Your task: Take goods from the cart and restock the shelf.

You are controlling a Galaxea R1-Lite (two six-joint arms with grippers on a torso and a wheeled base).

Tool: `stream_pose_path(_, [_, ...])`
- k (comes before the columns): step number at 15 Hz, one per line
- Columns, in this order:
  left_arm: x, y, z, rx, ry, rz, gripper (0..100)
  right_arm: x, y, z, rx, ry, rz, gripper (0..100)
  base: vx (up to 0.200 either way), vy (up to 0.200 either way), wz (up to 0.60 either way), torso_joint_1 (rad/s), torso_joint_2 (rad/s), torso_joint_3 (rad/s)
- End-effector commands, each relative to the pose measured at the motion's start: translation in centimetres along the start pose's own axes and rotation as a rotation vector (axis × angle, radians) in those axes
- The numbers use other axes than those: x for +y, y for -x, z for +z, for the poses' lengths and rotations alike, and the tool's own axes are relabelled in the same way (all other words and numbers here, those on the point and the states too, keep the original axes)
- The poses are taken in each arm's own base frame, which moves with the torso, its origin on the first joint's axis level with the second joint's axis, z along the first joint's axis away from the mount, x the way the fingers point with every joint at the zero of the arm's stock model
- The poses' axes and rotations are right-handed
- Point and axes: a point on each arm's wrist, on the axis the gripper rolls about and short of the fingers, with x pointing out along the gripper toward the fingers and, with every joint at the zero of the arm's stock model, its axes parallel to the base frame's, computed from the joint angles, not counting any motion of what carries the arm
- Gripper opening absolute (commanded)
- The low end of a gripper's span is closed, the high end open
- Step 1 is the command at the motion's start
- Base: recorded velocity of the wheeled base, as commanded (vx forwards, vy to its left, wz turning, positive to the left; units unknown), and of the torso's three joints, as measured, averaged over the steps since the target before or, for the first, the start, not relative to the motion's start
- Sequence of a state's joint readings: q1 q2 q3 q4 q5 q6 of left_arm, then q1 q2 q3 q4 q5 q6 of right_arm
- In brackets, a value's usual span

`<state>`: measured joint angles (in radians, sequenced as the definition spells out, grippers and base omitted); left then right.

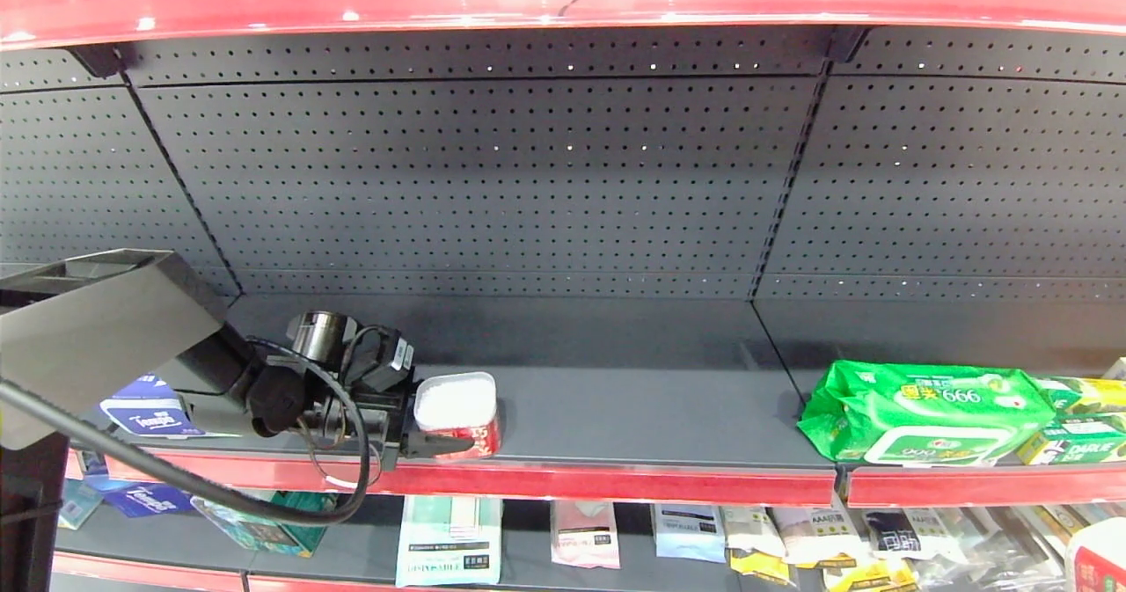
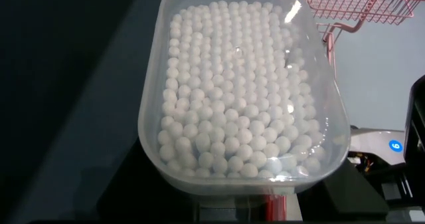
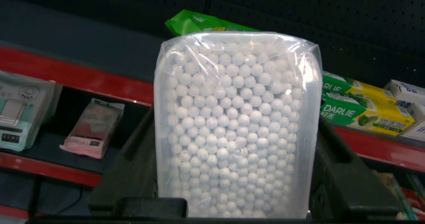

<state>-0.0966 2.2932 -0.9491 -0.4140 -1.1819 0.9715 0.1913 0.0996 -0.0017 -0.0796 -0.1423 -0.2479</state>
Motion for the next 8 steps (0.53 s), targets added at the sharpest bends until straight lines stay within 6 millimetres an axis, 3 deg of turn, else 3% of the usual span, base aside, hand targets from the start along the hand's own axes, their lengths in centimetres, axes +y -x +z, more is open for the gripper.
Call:
stream_pose_path(1, [-0.11, -0.02, -0.13, 0.002, 0.01, -0.002, 0, 0.0, -0.02, 0.0, 0.002, 0.001, 0.001, 0, 0.0, 0.0, 0.0, 0.0, 0.0, 0.0])
stream_pose_path(8, [0.12, -0.1, -0.19, -0.011, -0.003, -0.007, 0, 0.0, -0.02, 0.0, 0.002, 0.002, 0.001, 0, 0.0, 0.0, 0.0, 0.0, 0.0, 0.0])
